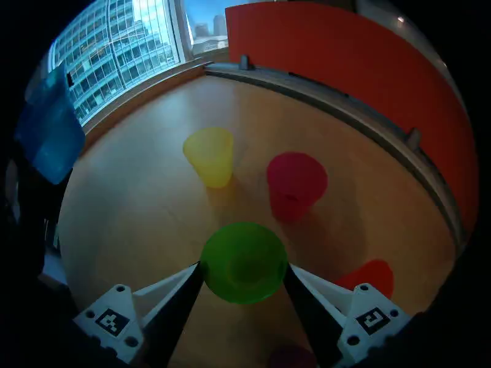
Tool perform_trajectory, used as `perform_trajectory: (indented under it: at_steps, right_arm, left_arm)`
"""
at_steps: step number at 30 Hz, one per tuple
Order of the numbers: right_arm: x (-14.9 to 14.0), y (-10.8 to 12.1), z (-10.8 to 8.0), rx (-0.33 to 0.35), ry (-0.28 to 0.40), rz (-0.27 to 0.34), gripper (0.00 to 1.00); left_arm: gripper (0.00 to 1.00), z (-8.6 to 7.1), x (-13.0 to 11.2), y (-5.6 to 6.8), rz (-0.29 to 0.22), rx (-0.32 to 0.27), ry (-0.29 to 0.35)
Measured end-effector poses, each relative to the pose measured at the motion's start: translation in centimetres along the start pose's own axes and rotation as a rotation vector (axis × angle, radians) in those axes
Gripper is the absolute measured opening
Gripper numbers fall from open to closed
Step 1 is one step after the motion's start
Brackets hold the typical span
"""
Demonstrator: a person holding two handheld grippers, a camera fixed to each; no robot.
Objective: Pour water
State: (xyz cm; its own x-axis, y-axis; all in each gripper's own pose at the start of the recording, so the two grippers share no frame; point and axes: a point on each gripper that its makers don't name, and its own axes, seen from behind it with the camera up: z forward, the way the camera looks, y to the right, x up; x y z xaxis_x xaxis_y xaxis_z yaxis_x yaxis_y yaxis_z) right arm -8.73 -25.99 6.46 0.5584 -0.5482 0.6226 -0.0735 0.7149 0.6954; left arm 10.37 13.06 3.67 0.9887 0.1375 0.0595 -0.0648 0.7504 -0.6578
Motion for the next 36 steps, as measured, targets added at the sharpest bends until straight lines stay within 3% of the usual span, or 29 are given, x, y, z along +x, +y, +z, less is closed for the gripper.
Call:
perform_trajectory:
  at_steps: [18,28,36]
  right_arm:
    - [0.8,-0.5,-1.9,-0.001,0.046,-0.011,0.93]
    - [1.3,-0.6,-4.2,-0.015,0.115,-0.022,0.93]
    - [2.8,-0.7,-6.9,-0.030,0.217,-0.034,0.93]
  left_arm:
    - [0.86,-0.1,0.4,0.1,0.004,0.006,0.002]
    - [0.86,-0.2,0.0,-0.1,-0.004,0.016,-0.005]
    - [0.87,0.0,0.0,-0.1,-0.012,0.017,-0.009]
